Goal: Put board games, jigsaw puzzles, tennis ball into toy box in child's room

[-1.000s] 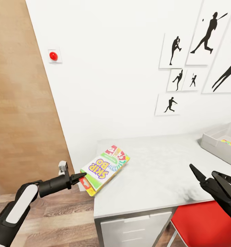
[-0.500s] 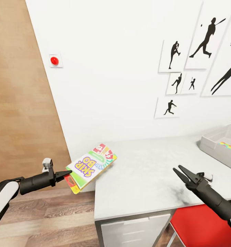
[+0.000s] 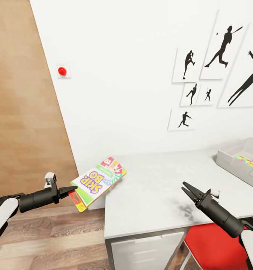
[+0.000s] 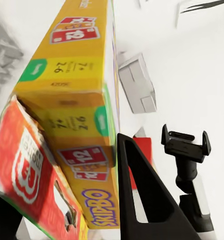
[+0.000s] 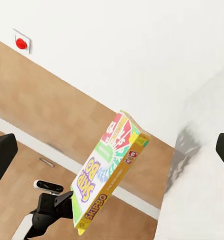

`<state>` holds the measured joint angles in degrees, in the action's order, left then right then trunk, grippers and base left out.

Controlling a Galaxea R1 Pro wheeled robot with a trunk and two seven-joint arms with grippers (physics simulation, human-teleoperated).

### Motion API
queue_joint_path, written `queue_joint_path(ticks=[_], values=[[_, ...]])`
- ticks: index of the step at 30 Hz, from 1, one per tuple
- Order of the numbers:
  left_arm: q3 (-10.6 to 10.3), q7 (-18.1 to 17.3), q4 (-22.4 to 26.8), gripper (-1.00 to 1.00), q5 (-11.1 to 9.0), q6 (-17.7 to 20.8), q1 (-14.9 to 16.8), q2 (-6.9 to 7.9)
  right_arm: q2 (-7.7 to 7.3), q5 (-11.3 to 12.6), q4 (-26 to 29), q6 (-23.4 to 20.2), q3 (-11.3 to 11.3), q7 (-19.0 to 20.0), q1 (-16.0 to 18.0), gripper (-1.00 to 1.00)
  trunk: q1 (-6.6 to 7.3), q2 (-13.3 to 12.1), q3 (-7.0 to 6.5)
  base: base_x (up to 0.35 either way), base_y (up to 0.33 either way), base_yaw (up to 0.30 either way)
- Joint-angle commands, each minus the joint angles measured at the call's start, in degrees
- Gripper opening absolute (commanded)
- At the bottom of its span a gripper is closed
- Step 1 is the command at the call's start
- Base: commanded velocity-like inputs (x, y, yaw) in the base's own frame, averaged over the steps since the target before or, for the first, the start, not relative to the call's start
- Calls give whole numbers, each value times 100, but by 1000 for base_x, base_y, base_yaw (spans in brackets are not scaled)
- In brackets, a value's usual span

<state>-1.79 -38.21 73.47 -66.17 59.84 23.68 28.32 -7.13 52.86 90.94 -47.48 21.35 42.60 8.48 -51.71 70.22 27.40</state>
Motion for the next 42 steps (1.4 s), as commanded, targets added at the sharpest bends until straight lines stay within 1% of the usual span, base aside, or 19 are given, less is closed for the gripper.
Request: queue_joint_path(ticks=[1,26,36,38,39,42], values=[[-6,-29,-3,-100,6,16,5,2,0,9,1,-29,-2,4,4,100,23,-38,-13,-10,0,0],[-15,-29,-8,-100,-1,16,5,-2,1,14,2,-39,-33,28,4,100,572,-1041,-462,0,0,-2],[-10,-29,-8,-100,1,16,5,-2,2,18,2,-54,-34,92,2,100,792,-1442,-672,0,0,-219],[-12,-29,-8,-100,2,16,5,-2,-1,21,2,-62,-35,178,0,100,835,-1522,-716,0,0,-259],[-13,-29,-8,-100,3,16,5,-2,-3,21,2,-64,-33,282,-1,100,857,-1562,-739,0,0,-258],[-13,-33,-8,-100,2,16,5,-2,-19,22,2,-73,-6,825,-4,100,923,-1682,-808,0,0,-255]])
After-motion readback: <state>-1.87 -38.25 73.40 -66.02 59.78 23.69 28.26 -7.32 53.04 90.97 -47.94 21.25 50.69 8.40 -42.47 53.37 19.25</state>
